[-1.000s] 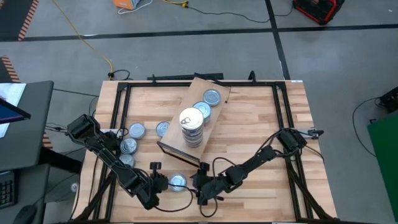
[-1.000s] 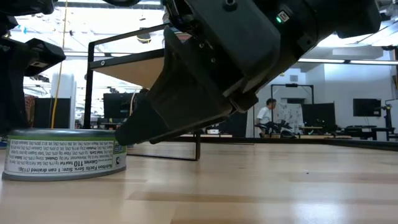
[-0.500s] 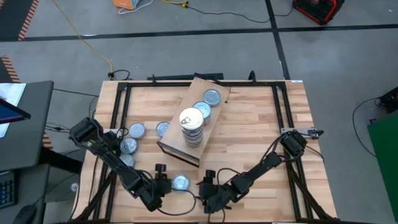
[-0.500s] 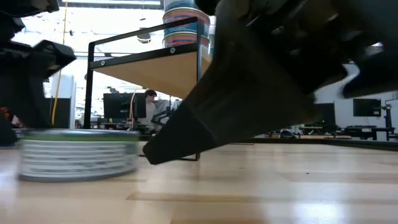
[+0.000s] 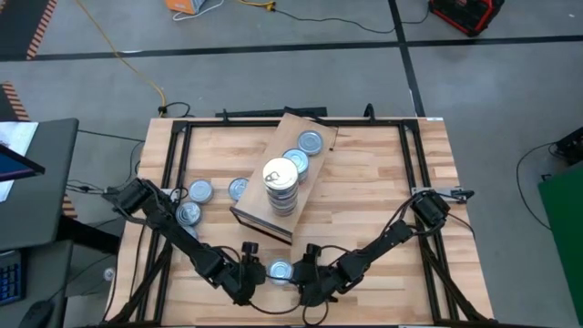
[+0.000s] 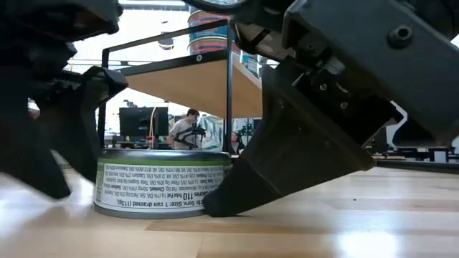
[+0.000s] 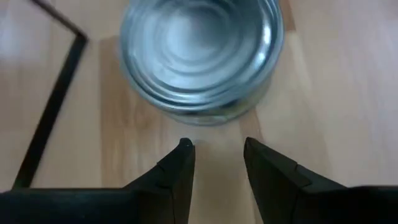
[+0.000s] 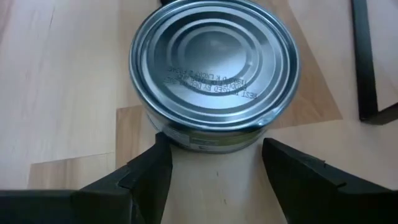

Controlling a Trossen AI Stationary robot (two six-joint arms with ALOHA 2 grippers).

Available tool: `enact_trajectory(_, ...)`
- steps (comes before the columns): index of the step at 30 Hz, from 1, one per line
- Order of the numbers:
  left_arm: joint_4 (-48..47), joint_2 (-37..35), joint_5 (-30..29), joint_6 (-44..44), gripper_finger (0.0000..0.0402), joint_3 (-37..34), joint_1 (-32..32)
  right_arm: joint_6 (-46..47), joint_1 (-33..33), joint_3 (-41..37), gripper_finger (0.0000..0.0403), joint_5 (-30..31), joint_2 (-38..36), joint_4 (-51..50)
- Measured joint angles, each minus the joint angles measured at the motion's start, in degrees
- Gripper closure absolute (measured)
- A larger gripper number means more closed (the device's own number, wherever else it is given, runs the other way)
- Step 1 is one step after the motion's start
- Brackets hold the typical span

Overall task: Stack canned seafood by type on shelf
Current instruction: Stack the green white tuna can on top of the green white tuna can on the shelf

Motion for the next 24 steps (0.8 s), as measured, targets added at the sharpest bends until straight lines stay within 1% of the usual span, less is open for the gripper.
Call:
enact_trajectory(2, 0.0, -0.8, 0.1, -2.8, 0.0266, 0.1, 0.6, 0.0, -0.4, 0.0, 0.0121, -0.6, 0.0, 0.3)
enact_trajectory(4, 0.7, -0.8, 0.4, -3.8, 0.0265, 0.2, 1.4, 0.0, -0.7, 0.0, 0.0121, -1.3, 0.0, 0.7)
enact_trajectory(7, 2.1, -0.5, 2.5, -2.1, 0.0253, 0.2, 2.8, -0.7, -1.2, -0.1, 0.0121, -1.8, 0.0, 2.6)
enact_trajectory(11, 4.5, -0.6, 6.5, 1.1, 0.0232, 0.0, 4.3, -4.0, -1.6, -0.3, 0.0121, -1.9, 0.1, 7.0)
enact_trajectory(13, 4.7, -0.6, 8.1, 1.7, 0.0228, 0.0, 4.7, -5.3, -1.6, -0.3, 0.0121, -1.6, 0.2, 8.0)
enact_trajectory(19, 3.5, -0.7, 8.7, 0.7, 0.0227, 0.0, 4.8, -8.1, -1.6, 1.7, 0.0121, 0.4, 0.3, 8.3)
enact_trajectory(24, 3.2, -0.7, 8.7, 0.1, 0.0226, 0.0, 4.8, -9.6, -1.6, 4.4, 0.0121, 2.9, 0.3, 4.9)
